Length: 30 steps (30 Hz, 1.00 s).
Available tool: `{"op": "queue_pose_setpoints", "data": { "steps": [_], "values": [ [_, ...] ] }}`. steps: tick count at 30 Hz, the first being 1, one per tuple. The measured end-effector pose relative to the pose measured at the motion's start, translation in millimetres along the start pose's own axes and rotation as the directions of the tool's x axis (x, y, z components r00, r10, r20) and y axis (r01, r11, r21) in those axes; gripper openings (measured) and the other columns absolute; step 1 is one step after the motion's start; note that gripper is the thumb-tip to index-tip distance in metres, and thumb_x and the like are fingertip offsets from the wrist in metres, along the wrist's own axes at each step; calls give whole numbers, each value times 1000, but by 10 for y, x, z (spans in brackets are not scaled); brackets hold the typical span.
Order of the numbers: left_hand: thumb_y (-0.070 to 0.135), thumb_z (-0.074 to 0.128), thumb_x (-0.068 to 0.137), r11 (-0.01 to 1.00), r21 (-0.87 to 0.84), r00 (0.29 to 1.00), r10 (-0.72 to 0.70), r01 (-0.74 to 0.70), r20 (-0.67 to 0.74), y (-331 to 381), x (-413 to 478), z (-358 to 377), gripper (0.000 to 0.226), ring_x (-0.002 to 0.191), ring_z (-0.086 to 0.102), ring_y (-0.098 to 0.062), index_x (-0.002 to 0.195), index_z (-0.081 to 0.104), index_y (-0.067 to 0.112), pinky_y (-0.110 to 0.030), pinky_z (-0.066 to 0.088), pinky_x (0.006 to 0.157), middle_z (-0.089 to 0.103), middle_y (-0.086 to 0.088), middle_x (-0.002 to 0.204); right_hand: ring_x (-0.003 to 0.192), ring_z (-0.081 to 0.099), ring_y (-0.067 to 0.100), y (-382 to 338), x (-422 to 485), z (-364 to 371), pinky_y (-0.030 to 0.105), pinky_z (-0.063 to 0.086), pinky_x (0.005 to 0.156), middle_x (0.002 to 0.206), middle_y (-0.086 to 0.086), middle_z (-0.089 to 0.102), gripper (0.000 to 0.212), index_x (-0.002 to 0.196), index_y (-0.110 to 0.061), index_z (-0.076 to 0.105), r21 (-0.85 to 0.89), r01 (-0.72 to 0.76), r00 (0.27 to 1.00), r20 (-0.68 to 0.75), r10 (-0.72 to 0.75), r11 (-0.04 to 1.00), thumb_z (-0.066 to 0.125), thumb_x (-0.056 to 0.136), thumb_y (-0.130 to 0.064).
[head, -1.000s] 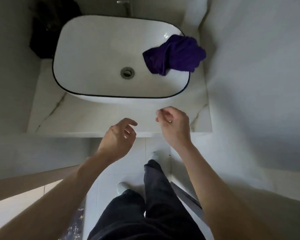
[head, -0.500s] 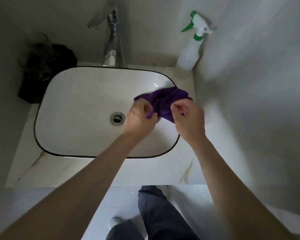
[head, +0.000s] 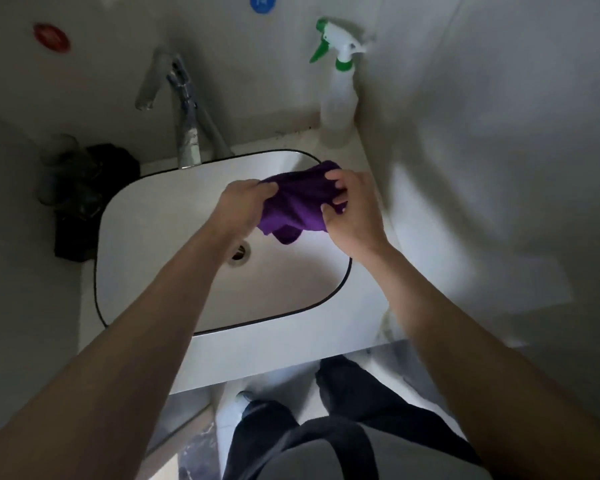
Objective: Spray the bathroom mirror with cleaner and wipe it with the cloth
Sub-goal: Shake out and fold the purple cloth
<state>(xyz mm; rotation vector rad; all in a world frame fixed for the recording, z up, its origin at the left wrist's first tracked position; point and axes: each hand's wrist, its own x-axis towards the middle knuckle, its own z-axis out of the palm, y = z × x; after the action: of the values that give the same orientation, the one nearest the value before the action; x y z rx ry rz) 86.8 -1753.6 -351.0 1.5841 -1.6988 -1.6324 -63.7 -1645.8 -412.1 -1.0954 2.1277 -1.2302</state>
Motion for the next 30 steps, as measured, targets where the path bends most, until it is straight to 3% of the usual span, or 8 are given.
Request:
{"op": "queue_pose_setpoints", "data": {
  "steps": [7,10,13,15,17,20,23,30],
  "values": [
    [21,43,107,952,-306,967,99,-23,236,533,-438,-743,27,78,70,-20,99,65,9,-34,55,75,73,-8,87,87,66,5,-444,-210,286,13,52,71,115,-4,57,29,111,-26,55,241,-91,988,-99,117,966,73,89,-26],
    [24,42,108,913,-407,962,147,-43,228,736,-636,-1018,26,81,69,-20,107,64,9,-32,59,71,71,-8,92,81,71,14,-586,-354,397,29,57,67,100,-3,65,12,96,-32,57,340,-208,971,-39,235,917,67,92,-28],
    [30,48,105,880,-475,959,151,-20,239,884,-834,-1346,29,94,72,-22,111,68,9,-33,60,83,75,-10,106,69,67,9,-729,-487,475,15,46,56,83,-4,68,13,86,-26,65,311,-298,953,38,302,902,65,95,-17],
    [31,50,102,856,-516,953,171,-19,250,961,-955,-1559,34,98,72,-23,112,72,7,-34,59,89,75,-11,110,75,65,17,-863,-560,526,22,45,62,80,2,70,15,83,-15,70,301,-402,915,167,367,865,62,96,-15],
    [27,51,100,805,-592,941,229,-39,249,1013,-1061,-1746,36,92,74,-20,94,81,8,-32,61,85,77,-9,100,85,67,25,-1025,-627,632,31,44,71,87,9,73,17,91,-9,73,301,-527,838,337,428,795,61,97,-20],
    [25,58,95,742,-660,918,333,-116,213,1062,-1213,-1974,32,89,76,-19,81,84,12,-31,62,80,78,-6,93,117,66,30,-1284,-759,872,33,49,87,122,15,72,35,123,-5,69,329,-640,740,507,442,694,63,97,-28],
    [24,60,94,691,-702,897,405,-174,177,1102,-1366,-2178,28,90,76,-19,86,84,12,-32,61,80,79,-5,95,134,52,27,-1526,-817,1088,41,36,116,140,9,61,46,130,-12,65,547,-622,769,563,304,560,66,91,-37],
    [25,58,98,627,-722,865,496,-294,78,1104,-1653,-2580,34,83,78,-15,81,85,16,-27,61,69,80,0,89,139,48,32,-2071,-713,1322,47,26,122,134,8,65,61,124,-3,67,726,-620,784,581,219,297,69,84,-49]
  ]
}}
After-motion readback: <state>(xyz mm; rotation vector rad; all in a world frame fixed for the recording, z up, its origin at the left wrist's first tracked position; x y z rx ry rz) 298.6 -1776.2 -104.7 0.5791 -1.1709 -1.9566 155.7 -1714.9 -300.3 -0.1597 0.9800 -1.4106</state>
